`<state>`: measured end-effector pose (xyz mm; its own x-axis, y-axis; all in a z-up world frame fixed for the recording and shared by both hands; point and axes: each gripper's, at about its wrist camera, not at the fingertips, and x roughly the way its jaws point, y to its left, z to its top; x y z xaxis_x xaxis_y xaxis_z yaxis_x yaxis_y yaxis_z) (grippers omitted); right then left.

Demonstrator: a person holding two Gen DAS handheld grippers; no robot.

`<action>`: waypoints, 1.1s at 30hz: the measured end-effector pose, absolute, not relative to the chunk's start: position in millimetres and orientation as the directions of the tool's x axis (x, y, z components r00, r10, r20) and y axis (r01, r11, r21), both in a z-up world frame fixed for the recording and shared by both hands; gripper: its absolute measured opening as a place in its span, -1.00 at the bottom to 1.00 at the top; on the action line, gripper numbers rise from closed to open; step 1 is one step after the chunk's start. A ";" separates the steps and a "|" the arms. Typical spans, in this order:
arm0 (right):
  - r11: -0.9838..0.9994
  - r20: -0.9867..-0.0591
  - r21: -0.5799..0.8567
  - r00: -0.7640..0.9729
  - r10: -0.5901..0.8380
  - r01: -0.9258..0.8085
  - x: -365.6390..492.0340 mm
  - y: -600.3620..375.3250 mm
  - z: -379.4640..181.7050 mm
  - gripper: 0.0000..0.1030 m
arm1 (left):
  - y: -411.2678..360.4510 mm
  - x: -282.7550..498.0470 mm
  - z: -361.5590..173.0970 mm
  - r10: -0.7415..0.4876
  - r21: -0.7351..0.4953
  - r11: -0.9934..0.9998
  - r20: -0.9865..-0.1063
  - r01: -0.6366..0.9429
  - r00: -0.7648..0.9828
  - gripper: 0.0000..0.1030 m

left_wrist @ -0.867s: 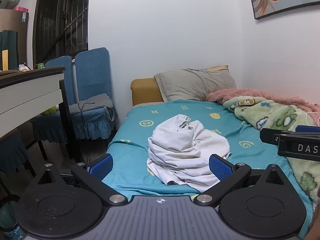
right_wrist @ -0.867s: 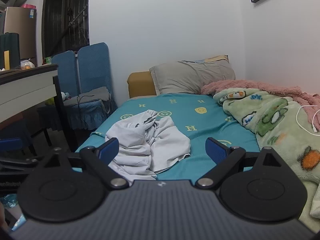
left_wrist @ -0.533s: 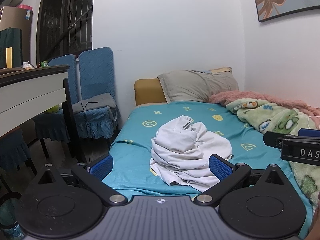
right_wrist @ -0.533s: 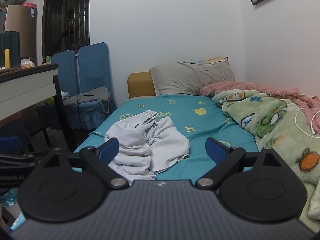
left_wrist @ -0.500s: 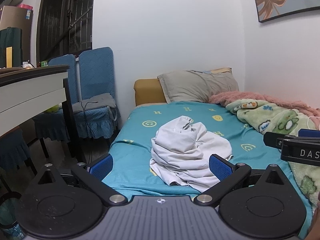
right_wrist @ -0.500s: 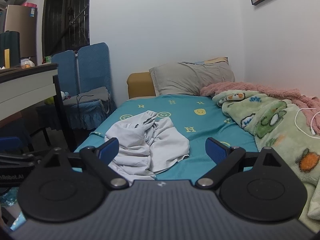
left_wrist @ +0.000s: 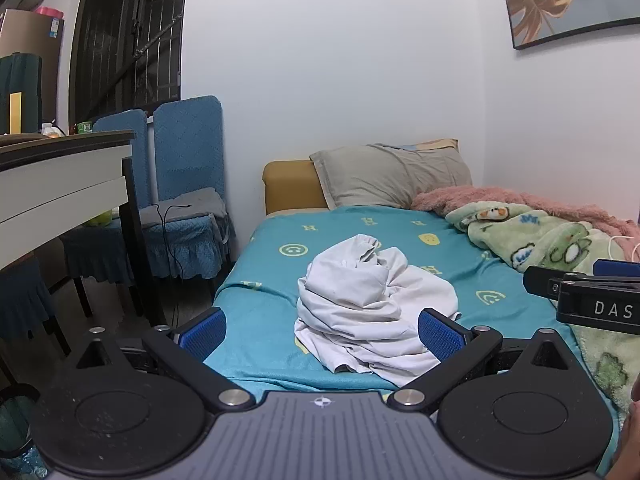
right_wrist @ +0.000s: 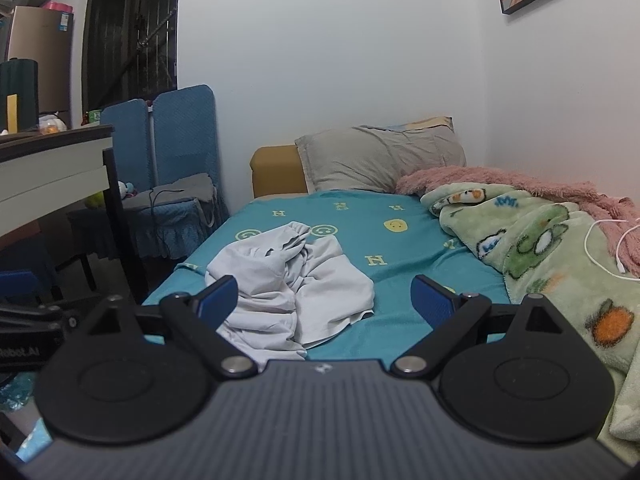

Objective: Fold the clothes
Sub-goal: 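Move both grippers toward the crumpled white T-shirt on the bed, then grasp the white T-shirt with the left gripper and lift it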

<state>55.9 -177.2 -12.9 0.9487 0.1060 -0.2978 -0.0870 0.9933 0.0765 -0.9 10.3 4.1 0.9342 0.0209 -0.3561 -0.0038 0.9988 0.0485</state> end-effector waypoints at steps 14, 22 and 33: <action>0.990 -0.269 0.113 0.956 0.118 -0.090 50.7 -177.3 -11.1 0.84 | 13.3 5.3 -6.4 -0.003 -0.002 1.000 -0.376 0.003 0.927 1.00; 0.989 -0.271 0.127 0.956 0.111 -0.078 62.2 -172.9 -7.6 0.84 | 20.4 7.2 -10.4 -0.046 -0.097 0.995 -0.387 0.010 0.921 1.00; 0.984 -0.230 0.149 0.964 0.136 -0.103 118.7 -178.9 40.0 0.84 | 2.2 50.4 -36.7 -0.004 0.004 1.000 -0.458 0.007 0.889 1.00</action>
